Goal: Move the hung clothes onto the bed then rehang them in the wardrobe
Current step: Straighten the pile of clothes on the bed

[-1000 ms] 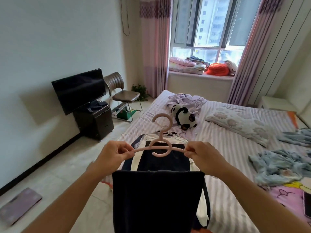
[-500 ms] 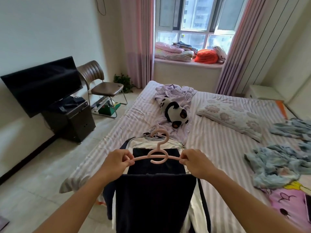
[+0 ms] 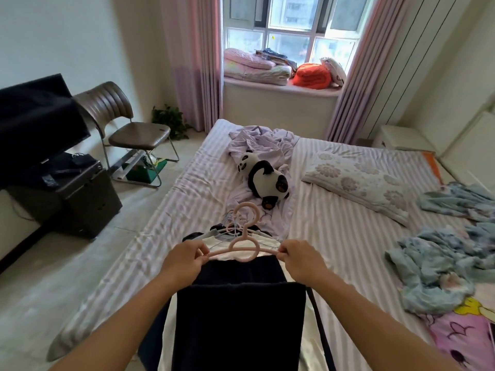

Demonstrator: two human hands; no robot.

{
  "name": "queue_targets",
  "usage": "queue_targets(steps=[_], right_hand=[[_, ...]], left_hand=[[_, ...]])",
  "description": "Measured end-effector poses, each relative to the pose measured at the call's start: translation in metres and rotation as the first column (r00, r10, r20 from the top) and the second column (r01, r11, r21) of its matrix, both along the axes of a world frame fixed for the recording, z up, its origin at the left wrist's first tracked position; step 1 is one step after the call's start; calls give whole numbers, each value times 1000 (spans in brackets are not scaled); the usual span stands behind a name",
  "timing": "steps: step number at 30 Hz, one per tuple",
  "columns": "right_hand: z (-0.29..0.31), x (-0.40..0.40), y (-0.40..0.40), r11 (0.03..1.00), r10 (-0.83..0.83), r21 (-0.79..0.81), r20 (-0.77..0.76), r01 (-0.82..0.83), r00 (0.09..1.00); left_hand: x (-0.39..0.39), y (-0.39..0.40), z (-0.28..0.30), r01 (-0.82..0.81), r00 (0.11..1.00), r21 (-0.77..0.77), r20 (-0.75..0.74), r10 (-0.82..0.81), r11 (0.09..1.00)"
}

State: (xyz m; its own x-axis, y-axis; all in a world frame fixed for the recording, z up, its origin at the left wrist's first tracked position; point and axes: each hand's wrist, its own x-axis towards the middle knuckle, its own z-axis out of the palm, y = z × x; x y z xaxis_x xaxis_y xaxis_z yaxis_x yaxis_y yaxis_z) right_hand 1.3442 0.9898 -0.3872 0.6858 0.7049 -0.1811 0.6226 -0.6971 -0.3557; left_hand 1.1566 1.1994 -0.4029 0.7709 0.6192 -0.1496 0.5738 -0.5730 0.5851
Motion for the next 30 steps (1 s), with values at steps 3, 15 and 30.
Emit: queue_targets(steps=[3, 15, 30], right_hand=[[-22, 29, 21, 1000, -17, 18, -9, 17, 1000], [-125, 132, 100, 994, -79, 69, -71, 84, 994], [-248, 195, 159, 981, -185, 18, -223, 194, 957]], left_hand=[[33, 16, -14, -32, 999, 7, -19, 33, 999], [145, 68, -106, -295, 955, -36, -40, 293, 955], [180, 79, -223, 10, 922, -124, -383, -57, 992]])
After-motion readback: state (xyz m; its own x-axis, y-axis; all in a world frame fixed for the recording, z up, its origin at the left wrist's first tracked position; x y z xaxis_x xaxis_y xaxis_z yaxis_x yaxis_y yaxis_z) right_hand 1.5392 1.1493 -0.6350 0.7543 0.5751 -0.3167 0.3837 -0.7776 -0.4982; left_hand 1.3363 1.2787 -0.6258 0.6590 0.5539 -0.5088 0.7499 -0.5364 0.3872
